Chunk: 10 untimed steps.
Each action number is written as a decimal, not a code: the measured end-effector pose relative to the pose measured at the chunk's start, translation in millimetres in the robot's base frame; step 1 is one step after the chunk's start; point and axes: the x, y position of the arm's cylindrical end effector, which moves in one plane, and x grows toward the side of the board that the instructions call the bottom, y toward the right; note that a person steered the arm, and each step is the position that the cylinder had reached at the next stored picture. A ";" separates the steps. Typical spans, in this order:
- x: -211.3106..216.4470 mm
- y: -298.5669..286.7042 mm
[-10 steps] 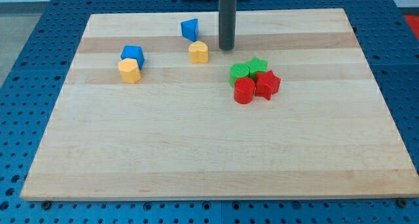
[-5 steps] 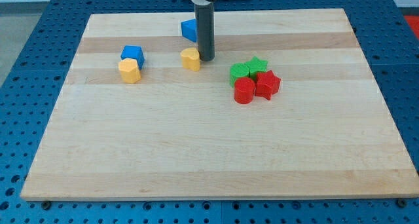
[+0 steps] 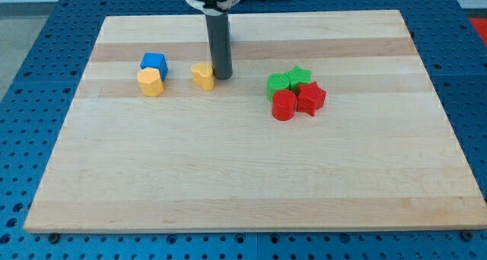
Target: Push the yellow heart to the bottom right side of the blue cube
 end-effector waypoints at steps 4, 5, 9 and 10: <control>9.4 -32.0; 6.1 -25.7; -3.1 -39.0; -3.0 -42.1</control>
